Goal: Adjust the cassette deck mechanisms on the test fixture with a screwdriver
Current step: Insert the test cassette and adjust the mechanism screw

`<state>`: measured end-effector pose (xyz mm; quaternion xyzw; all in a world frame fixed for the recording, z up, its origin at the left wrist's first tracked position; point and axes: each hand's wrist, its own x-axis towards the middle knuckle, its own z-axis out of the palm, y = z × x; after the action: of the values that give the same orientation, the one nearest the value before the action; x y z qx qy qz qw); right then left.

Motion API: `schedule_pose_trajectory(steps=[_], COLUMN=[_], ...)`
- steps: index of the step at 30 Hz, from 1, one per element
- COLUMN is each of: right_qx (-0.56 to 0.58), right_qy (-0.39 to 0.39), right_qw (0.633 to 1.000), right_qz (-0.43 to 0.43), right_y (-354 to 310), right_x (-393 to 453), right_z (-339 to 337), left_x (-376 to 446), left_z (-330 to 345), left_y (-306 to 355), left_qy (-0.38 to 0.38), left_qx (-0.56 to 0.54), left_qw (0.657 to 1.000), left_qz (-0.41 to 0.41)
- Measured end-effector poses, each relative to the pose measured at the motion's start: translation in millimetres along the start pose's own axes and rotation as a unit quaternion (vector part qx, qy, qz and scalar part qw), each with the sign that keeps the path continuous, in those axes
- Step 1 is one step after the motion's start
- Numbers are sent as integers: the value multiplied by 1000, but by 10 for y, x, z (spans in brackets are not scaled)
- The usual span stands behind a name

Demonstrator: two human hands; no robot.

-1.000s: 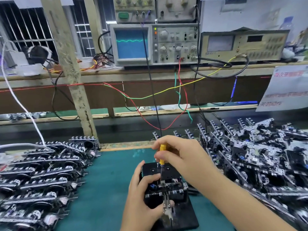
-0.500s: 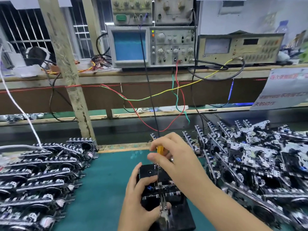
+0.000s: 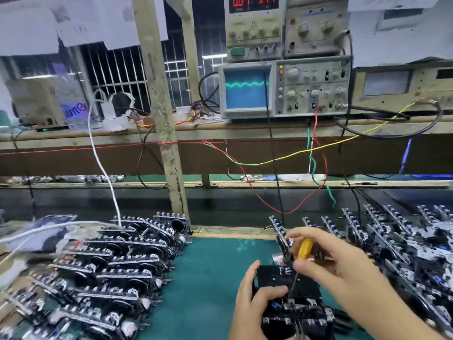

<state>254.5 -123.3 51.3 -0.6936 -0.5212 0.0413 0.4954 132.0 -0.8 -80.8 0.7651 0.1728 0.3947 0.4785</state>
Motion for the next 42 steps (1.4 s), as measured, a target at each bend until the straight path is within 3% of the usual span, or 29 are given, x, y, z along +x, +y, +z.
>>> schedule_pose_trajectory(steps=[3,6,13,18,21,24,27,32,34,38,40,42], right_qx=[12,-13,-16,-126,-145,-66,-46,-63,-88,-150,-137,-136], right_qy=[96,106,-39,26,45,32,-16,-109,-74,47,72,41], right_qw=[995,994,997,992,988,997,998,991,993,983,983,987], right_qz=[-19,4,71,-14,-21,39,51,37,10,-95,-95,-75], right_y=[22,76,314,197,110,197,279,153,77,-40,-88,-132], right_x=[19,48,70,129,136,33,45,93,114,101,72,57], right_z=[66,81,-141,9,37,9,-96,-154,-41,104,114,97], left_x=[17,157,249,600,580,536,462,306,320,148,200,256], left_z=[-157,24,119,108,124,12,-85,-31,28,113,59,14], left_y=[35,27,-75,-226,-215,-140,25,50,-26,-11,11,96], left_qy=[-1,36,90,216,189,173,136,90,109,86,66,52], left_qx=[-92,-138,-56,59,108,90,80,86,120,51,-23,-116], left_qw=[991,975,989,970,974,978,982,990,986,994,991,972], left_qz=[-96,-171,-101,-96,-58,-77,-106,-63,-37,-53,-114,-198])
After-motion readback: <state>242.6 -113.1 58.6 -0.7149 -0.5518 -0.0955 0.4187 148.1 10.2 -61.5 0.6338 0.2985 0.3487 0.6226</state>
